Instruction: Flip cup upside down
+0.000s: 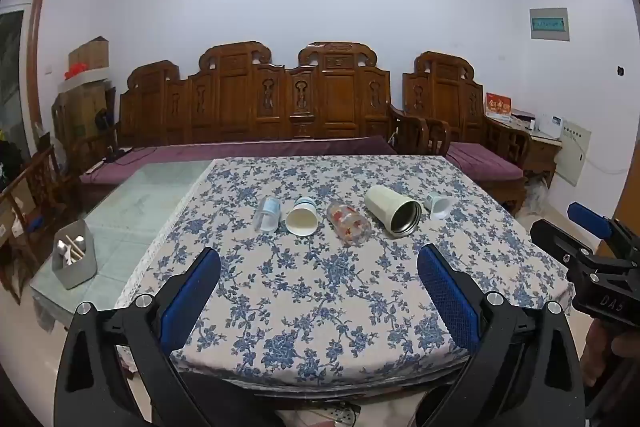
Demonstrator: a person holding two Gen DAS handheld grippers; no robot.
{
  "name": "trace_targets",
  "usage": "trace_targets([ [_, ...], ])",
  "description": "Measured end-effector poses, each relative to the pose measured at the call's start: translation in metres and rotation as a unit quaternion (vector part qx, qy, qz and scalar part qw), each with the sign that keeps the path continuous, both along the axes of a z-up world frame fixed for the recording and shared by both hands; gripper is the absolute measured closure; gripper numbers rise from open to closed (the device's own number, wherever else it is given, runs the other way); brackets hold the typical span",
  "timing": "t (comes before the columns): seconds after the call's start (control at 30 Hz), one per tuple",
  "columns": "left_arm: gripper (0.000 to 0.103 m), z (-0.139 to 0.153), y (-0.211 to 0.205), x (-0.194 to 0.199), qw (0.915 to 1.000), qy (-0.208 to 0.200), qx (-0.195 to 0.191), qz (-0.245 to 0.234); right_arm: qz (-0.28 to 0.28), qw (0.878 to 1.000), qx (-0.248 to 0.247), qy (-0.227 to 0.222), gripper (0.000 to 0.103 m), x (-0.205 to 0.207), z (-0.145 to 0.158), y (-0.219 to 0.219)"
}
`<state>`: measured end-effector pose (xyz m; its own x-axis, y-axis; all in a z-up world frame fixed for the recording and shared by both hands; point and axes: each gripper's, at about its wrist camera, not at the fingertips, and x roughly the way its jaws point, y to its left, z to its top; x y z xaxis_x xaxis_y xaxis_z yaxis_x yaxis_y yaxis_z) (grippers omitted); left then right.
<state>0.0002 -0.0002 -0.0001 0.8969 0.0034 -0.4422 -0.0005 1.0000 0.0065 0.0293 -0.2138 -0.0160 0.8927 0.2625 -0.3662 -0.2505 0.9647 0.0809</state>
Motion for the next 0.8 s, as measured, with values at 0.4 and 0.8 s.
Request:
trace_targets([
  [0.4,0.008,0.002,-0.004,-0.001,1.0000,-0.007,-0.005,0.000,0.001,1.000,-0.002,0.000,0.003,-0.001,0.000,0.000],
  [0.8,0.008,0.011,0.001,-0.003,0.9999,-0.012,-0.011,-0.001,0.001,1.000,-0.002,-0.001,0.003,-0.001,0.001,0.000],
])
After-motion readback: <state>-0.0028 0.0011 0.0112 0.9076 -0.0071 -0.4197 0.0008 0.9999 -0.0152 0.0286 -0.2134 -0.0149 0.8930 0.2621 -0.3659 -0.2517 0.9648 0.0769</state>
